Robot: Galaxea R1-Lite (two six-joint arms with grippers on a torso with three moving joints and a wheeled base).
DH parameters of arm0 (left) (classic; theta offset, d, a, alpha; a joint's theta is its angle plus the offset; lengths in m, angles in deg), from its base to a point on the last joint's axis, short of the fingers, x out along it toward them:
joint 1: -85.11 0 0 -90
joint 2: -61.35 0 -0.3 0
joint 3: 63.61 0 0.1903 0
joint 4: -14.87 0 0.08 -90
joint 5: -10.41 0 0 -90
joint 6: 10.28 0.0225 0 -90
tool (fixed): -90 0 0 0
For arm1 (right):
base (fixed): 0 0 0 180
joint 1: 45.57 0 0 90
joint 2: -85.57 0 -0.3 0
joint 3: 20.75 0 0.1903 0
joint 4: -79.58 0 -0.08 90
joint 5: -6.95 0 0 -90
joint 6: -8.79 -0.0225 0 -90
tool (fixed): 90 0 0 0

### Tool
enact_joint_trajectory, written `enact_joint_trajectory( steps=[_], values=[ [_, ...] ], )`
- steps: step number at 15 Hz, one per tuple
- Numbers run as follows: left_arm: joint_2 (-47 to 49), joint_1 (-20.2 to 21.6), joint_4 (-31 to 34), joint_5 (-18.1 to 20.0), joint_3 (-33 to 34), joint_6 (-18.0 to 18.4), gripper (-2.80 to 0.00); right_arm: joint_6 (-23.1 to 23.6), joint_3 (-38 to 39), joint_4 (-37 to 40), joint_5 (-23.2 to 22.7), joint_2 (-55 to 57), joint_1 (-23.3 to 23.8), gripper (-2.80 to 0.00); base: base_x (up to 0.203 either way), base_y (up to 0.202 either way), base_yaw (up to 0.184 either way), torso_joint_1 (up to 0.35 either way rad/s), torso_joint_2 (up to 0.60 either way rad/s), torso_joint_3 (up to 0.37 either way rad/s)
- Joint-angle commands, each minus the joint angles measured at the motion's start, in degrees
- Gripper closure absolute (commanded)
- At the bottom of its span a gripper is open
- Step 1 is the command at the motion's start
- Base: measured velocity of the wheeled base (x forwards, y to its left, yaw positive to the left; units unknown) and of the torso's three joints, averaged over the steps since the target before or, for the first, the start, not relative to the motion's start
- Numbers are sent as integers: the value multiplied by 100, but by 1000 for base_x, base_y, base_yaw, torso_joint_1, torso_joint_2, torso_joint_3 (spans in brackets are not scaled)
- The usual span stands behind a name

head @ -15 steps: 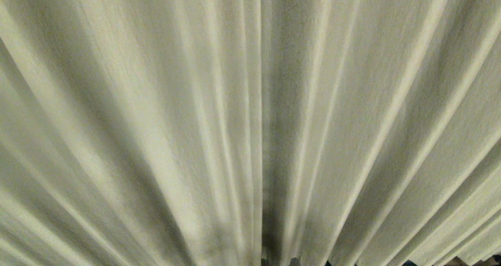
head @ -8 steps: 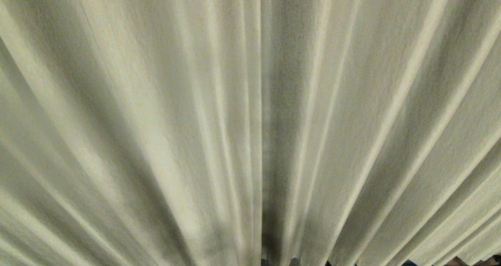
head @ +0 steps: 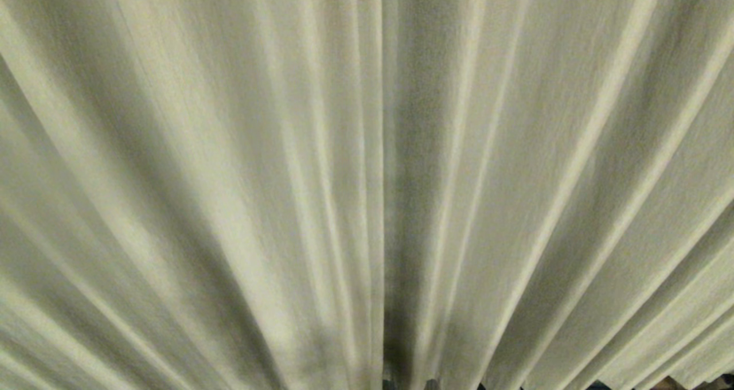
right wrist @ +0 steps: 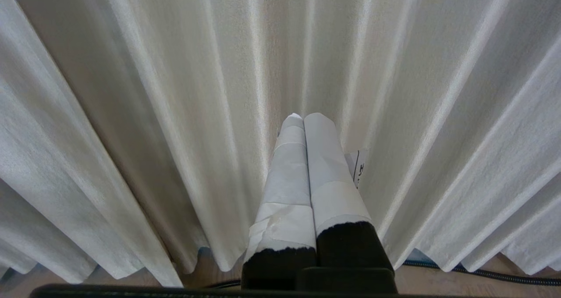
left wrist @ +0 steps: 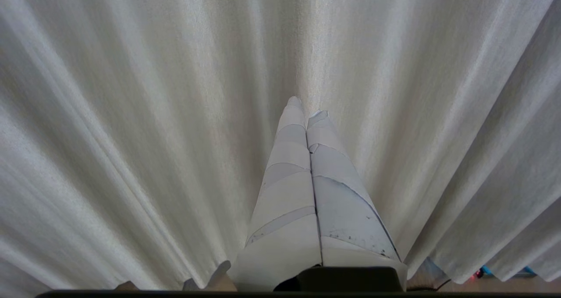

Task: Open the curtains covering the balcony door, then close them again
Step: Pull the outer curtains open on both sides

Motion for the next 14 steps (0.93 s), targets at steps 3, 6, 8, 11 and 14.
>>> enact_joint_trajectory(
  steps=[3, 6, 8, 11, 14],
  values=[
    [-2, 2, -2, 50, 0, -6, 0, 5, 0, -1, -5, 0, 0, 0, 0, 0, 0, 0, 0, 0],
    [-2, 2, -26, 48, -43, -123, 0, 5, 0, -1, -5, 0, 0, 0, 0, 0, 0, 0, 0, 0],
    [19, 2, 32, 218, -270, -98, 0, 5, 0, -1, -5, 0, 0, 0, 0, 0, 0, 0, 0, 0],
    [666, 10, 311, 1217, -1044, -97, 0, 5, 0, -1, -5, 0, 0, 0, 0, 0, 0, 0, 0, 0],
    [1966, 11, 114, 1945, -1855, -261, 0, 5, 0, -1, -5, 0, 0, 0, 0, 0, 0, 0, 0, 0]
  ],
)
